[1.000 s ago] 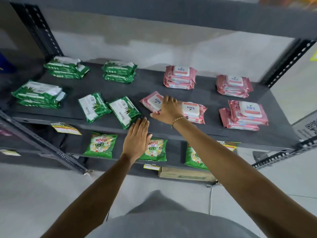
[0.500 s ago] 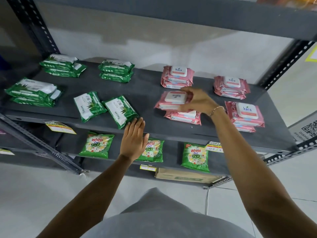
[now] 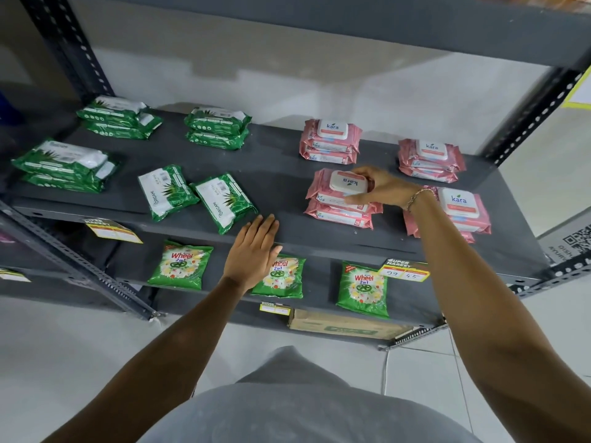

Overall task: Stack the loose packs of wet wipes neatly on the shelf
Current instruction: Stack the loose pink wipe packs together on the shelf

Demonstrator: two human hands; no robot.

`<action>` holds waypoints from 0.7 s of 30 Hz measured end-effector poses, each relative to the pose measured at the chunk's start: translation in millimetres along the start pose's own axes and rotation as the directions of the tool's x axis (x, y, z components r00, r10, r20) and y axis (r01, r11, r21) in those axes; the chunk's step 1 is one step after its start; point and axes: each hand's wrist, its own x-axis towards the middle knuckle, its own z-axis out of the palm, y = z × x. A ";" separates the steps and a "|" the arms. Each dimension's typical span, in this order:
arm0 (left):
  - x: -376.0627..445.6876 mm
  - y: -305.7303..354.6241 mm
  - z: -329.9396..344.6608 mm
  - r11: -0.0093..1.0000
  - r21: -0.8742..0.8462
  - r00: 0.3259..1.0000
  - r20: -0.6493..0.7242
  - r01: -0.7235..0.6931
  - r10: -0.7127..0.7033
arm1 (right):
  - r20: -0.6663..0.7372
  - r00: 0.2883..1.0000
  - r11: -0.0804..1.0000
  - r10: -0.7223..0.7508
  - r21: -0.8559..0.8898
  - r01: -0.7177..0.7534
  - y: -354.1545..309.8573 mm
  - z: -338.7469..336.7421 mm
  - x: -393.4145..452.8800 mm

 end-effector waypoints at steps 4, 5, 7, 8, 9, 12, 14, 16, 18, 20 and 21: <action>-0.6 0.0 2.0 1.000 0.026 0.999 -0.029 -0.017 0.018 | -0.062 0.998 0.999 0.005 0.055 -0.002 -5.5 -2.4 -0.5; -0.7 0.1 3.2 0.999 0.032 0.999 -0.044 -0.017 0.019 | -0.117 0.993 0.996 0.020 0.084 -0.010 -7.5 -0.5 -0.4; -0.2 -0.3 4.9 0.999 0.039 0.998 -0.062 -0.013 0.016 | -0.170 0.984 0.996 0.049 0.077 -0.037 -9.8 3.0 1.2; 0.0 -1.0 5.7 0.999 0.042 0.998 -0.067 -0.013 0.016 | -0.155 0.986 0.997 0.066 0.041 -0.061 -10.2 4.3 3.0; -0.3 -1.3 6.7 0.999 0.042 0.997 -0.072 -0.014 0.017 | -0.125 0.988 0.996 0.085 0.001 -0.086 -11.0 5.2 4.3; -0.9 -1.1 7.7 1.000 0.022 0.995 -0.094 -0.018 0.020 | -0.055 0.989 0.989 0.135 -0.051 -0.138 -14.9 4.2 5.3; 0.2 1.5 3.4 1.000 -0.026 0.993 -0.114 0.002 -0.005 | -0.024 0.987 0.985 0.158 -0.063 -0.160 -17.9 4.1 3.1; 5.7 8.4 -8.0 0.993 -0.109 0.988 -0.147 0.038 -0.054 | 0.001 0.980 0.979 0.197 -0.056 -0.197 -20.4 7.8 -1.5; 19.3 20.5 -26.2 0.969 -0.235 0.986 -0.130 0.073 -0.106 | 0.038 0.971 0.971 0.236 -0.050 -0.234 -21.5 16.7 -8.3; 38.0 37.9 -46.0 0.891 -0.432 0.987 -0.015 0.140 -0.162 | 0.029 0.960 0.960 0.279 0.001 -0.279 -22.6 31.1 -14.9; 48.8 45.9 -55.2 0.820 -0.534 0.978 0.078 0.206 -0.196 | 0.004 0.953 0.951 0.303 0.065 -0.302 -23.5 40.2 -16.7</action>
